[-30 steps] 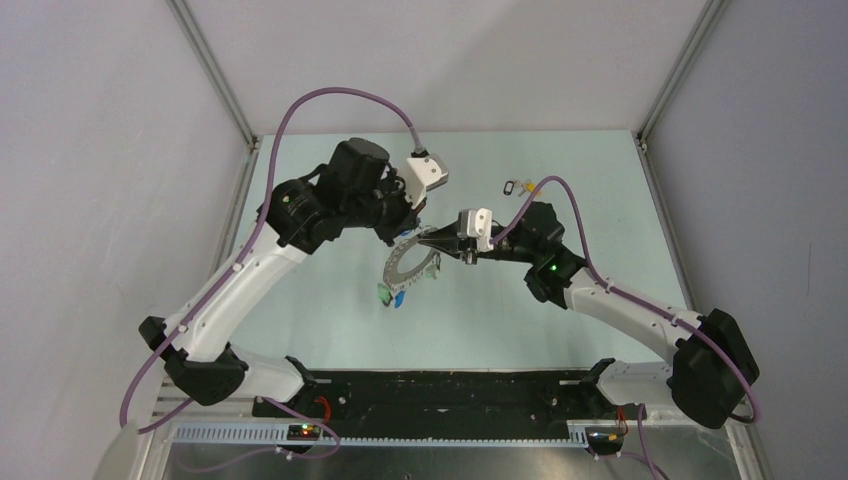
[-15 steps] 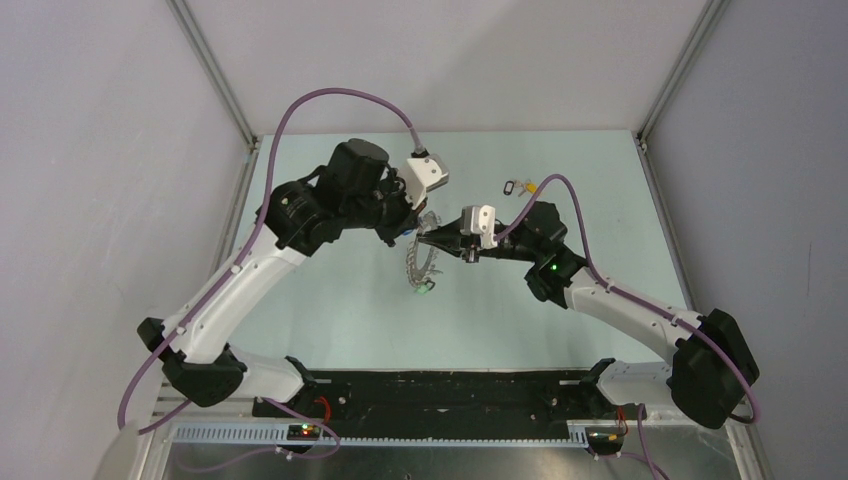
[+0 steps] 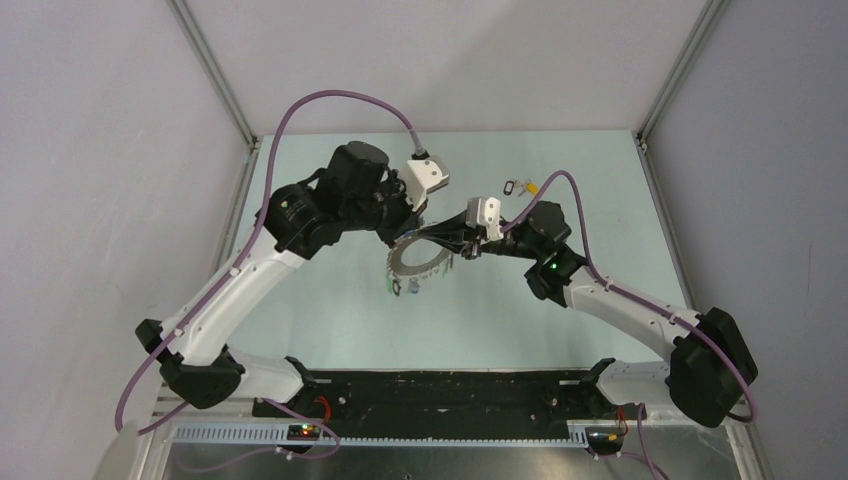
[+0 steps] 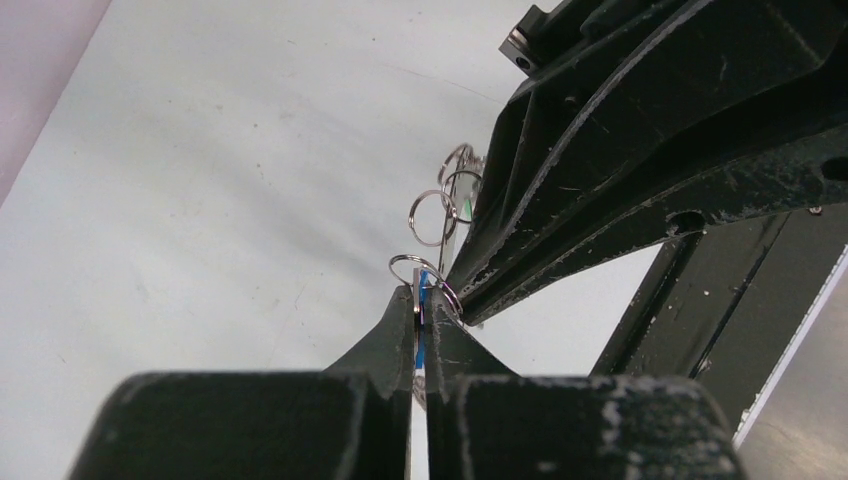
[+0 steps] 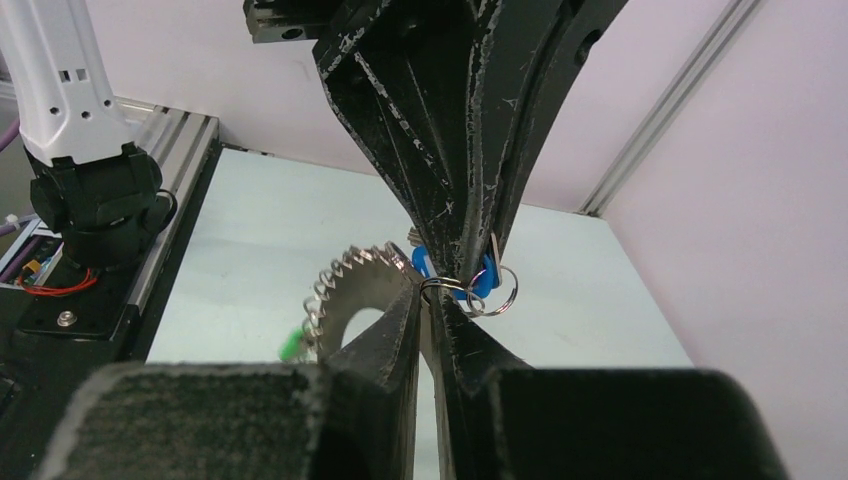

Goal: Remove the keys from the keyring

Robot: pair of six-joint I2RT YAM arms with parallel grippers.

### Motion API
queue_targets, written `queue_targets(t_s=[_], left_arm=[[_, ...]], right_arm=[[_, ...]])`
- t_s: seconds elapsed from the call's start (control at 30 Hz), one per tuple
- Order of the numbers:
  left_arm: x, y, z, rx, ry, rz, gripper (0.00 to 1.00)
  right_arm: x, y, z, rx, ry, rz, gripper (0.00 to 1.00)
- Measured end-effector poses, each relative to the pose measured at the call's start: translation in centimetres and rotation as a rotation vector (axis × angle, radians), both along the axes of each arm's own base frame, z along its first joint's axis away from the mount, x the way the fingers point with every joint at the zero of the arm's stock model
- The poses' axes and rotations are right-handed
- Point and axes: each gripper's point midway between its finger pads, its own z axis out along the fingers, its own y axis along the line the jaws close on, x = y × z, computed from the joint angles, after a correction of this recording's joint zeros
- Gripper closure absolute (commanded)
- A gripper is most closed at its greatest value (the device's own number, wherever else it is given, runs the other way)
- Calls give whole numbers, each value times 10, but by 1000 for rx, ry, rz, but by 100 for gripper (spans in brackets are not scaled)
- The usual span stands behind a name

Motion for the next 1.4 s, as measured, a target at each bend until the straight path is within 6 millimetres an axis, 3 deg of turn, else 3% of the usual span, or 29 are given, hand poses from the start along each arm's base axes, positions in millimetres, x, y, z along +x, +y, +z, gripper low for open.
queue_targets(t_s=[0.3,0.53,0.8,0.87,0.9,0.97,1.2,1.4], left_arm=[[0,0,4,-10,-15,4,100],[-1,1,8,-25,-22,9,100],[0,5,12,-27,-39,25,100],[1,6,13,-28,-49,32,100],[1,7,12,-25,-54,37,100],[1,10,11,-13,-63,43,100],[7,20,4,64,-113,60,100],[7,25,-8,196,-209,3,100]], right_arm=[[2,-1,4,20,20,-6,89],[4,-1,6,34,40,-17,100],[11,-2,7,49,82,-55,100],[13,-2,7,51,92,-63,92],[13,-2,6,49,96,-64,82],[13,-3,3,38,107,-64,76],[13,-13,5,14,70,-73,71],[31,-28,7,18,40,-117,68]])
